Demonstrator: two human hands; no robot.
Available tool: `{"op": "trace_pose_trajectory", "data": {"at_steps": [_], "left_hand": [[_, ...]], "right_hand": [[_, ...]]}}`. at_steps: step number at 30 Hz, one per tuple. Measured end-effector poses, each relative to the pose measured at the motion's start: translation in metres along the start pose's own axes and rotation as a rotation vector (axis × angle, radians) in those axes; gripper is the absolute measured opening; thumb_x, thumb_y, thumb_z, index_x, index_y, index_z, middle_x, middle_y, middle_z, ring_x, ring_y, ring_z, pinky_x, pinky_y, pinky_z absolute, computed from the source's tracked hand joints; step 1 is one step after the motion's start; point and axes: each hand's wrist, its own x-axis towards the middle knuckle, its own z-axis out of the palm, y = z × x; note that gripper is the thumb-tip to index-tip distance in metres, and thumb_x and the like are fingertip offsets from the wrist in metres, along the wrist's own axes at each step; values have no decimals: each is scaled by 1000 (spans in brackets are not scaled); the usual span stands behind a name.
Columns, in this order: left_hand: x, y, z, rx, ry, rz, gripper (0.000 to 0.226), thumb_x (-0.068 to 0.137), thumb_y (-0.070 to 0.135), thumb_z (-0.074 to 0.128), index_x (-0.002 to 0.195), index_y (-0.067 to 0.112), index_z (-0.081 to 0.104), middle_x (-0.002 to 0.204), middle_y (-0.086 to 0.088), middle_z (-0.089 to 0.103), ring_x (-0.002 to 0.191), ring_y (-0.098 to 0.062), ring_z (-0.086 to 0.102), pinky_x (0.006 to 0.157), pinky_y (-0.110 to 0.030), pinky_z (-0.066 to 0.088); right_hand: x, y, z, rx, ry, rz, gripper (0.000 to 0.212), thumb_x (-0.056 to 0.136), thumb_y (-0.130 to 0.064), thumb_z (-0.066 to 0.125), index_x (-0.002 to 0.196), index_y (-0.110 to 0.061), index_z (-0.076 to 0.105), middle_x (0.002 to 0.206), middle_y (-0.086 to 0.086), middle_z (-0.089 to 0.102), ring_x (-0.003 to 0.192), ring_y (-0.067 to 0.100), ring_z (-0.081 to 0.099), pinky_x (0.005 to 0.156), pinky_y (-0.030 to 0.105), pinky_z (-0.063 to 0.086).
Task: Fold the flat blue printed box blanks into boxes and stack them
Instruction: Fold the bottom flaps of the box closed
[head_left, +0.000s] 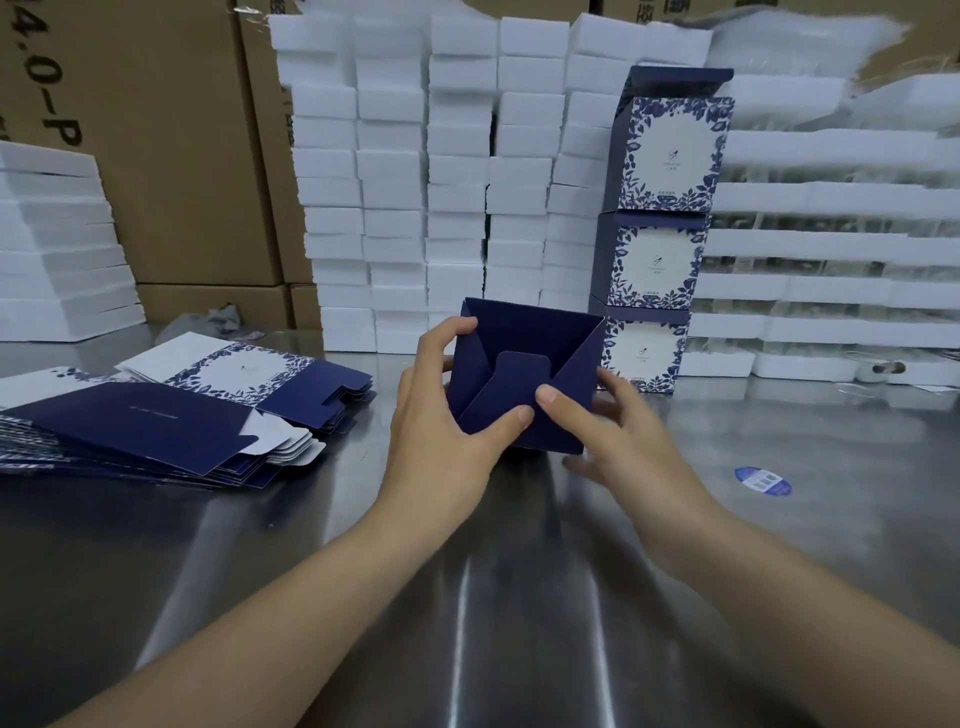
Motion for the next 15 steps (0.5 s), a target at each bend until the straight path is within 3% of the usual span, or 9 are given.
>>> {"op": "trace_pose_trajectory", "data": {"at_steps": [2, 6, 9, 12, 15], "left_hand": [[-2, -1, 3, -35, 38, -11, 83, 82, 17, 92, 135, 60, 45, 139, 8, 54, 124, -17, 65, 100, -45, 59], [-2, 0, 5, -67, 74, -9, 81, 82, 17, 91, 132, 61, 45, 138, 11, 54, 124, -15, 64, 99, -43, 60], [-4, 0, 6, -59, 58, 14, 78, 86, 14, 87, 133, 59, 44, 135, 17, 55, 120, -9, 66, 92, -33, 62], [-7, 1, 8, -66, 48, 45, 81, 90, 9, 82, 135, 60, 40, 132, 23, 54, 119, -1, 65, 89, -18, 57], [-6, 2, 11, -70, 105, 25, 90, 88, 10, 84, 136, 62, 29, 135, 12, 50, 122, 0, 63, 89, -9, 51]], "right_hand": [[-3, 4, 5, 71, -48, 197, 102, 61, -69, 90, 149, -33, 52, 135, -7, 69, 114, 18, 73, 100, 45, 60], [-6, 4, 9, 316, -173, 418, 72, 71, -60, 89, 128, -20, 68, 119, 19, 75, 99, 31, 79, 75, 37, 66], [-6, 5, 11, 370, -181, 379, 64, 79, -57, 82, 122, -11, 72, 103, 19, 80, 92, 26, 81, 67, 31, 64], [-7, 6, 14, 372, -76, 337, 47, 87, -54, 77, 103, -9, 78, 90, 11, 81, 69, 15, 77, 57, 24, 59], [-8, 3, 14, 391, 20, 308, 32, 99, -38, 70, 95, -6, 76, 77, 8, 77, 57, 10, 71, 51, 21, 56]]}}
